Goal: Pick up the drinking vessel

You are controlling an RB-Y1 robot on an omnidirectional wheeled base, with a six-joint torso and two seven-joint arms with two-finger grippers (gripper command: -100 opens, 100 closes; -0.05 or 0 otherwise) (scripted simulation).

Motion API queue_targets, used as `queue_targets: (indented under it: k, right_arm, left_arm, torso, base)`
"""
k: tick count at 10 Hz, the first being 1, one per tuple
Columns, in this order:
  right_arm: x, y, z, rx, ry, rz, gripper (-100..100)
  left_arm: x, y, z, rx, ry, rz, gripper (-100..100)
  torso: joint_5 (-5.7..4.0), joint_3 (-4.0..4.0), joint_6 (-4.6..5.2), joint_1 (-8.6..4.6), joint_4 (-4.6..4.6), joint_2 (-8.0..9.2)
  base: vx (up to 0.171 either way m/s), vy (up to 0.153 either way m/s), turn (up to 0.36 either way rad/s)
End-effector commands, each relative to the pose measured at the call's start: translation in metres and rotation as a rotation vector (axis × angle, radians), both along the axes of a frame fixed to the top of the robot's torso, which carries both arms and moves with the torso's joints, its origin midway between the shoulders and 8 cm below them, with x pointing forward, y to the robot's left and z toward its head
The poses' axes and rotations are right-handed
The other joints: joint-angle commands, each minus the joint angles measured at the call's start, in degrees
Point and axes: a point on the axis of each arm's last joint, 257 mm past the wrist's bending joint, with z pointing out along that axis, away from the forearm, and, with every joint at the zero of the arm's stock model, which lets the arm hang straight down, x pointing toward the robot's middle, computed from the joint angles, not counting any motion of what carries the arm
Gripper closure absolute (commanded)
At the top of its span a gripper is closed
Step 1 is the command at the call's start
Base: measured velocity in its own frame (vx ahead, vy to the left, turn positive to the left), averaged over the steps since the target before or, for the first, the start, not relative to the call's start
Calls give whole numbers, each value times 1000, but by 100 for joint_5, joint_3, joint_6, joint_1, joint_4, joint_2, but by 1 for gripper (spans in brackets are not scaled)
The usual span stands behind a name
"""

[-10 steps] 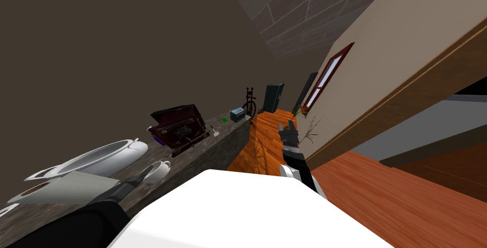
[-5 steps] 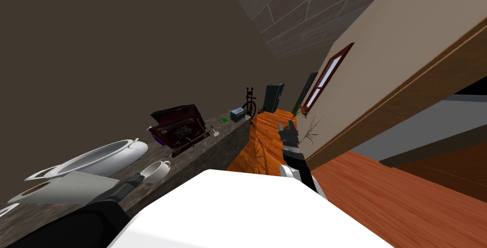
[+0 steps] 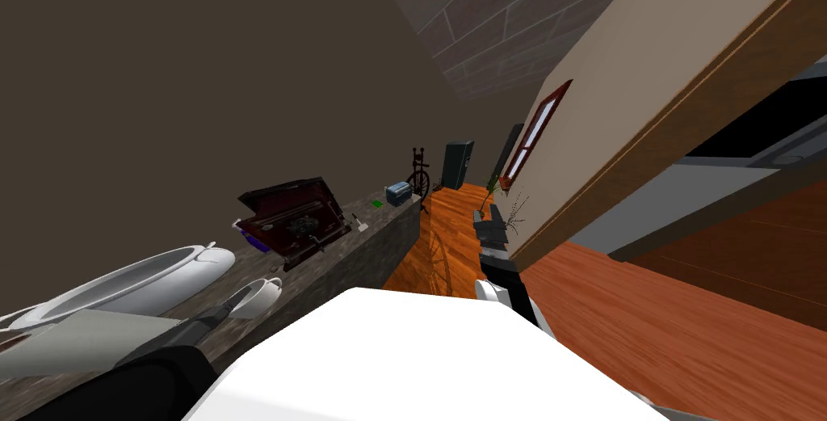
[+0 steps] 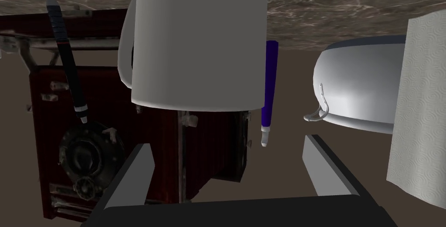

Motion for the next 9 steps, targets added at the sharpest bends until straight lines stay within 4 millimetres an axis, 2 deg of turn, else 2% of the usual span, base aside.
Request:
queue_targets:
  k: [1,6,9]
  right_arm:
    - [0,0,0,0,0,0,0]
    - [0,0,0,0,0,0,0]
    - [0,0,0,0,0,0,0]
  left_arm:
    - [-10,-2,2,-10,16,-1,-100]
    - [-48,-10,9,-65,70,10,-100]
    - [-65,-15,13,-99,96,17,-100]
  torso:
    - [0,0,0,0,0,0]
    - [3,-2,1,13,-1,-3]
    - [3,-10,1,8,-4,-18]
  base:
    - [-52,10,-186]
    - [-55,19,-185]
    - [-21,13,-150]
